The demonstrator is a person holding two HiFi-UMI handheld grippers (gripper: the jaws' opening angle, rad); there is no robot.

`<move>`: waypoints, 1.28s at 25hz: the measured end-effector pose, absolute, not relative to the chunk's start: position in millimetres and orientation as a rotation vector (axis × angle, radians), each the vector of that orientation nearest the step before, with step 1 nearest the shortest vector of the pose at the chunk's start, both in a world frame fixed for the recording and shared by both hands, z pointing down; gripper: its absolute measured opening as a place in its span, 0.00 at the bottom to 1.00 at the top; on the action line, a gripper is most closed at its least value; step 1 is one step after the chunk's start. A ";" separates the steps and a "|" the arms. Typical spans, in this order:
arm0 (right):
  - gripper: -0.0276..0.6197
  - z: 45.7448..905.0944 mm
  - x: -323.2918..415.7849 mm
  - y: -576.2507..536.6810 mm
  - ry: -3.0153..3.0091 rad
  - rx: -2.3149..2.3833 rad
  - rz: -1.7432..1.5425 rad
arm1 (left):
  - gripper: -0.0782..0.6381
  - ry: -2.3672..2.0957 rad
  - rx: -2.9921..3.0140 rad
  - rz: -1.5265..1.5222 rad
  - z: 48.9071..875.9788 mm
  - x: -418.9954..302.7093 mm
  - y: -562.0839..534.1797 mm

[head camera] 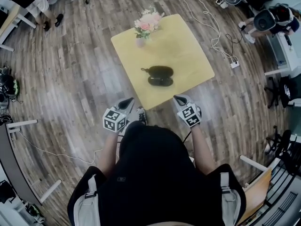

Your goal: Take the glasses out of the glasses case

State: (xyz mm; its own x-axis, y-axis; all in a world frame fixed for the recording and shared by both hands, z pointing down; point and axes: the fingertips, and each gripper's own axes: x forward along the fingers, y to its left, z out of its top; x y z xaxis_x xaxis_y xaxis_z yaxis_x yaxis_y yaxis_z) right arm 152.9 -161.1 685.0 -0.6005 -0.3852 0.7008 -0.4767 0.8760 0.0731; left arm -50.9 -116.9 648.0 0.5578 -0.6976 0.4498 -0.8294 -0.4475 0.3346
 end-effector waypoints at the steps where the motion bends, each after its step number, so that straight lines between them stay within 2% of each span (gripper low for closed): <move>1: 0.05 686.0 150.7 -164.6 -2.278 0.620 0.155 | 0.12 -1.213 2.275 0.337 649.9 -51.7 -121.9; 21: 0.05 700.9 124.8 -231.1 -2.223 0.630 0.118 | 0.13 -1.159 2.317 0.291 659.5 -82.1 -190.0; 32: 0.05 740.2 113.2 -271.3 -2.146 0.283 0.075 | 0.13 -1.322 2.193 0.249 662.5 -74.3 -224.9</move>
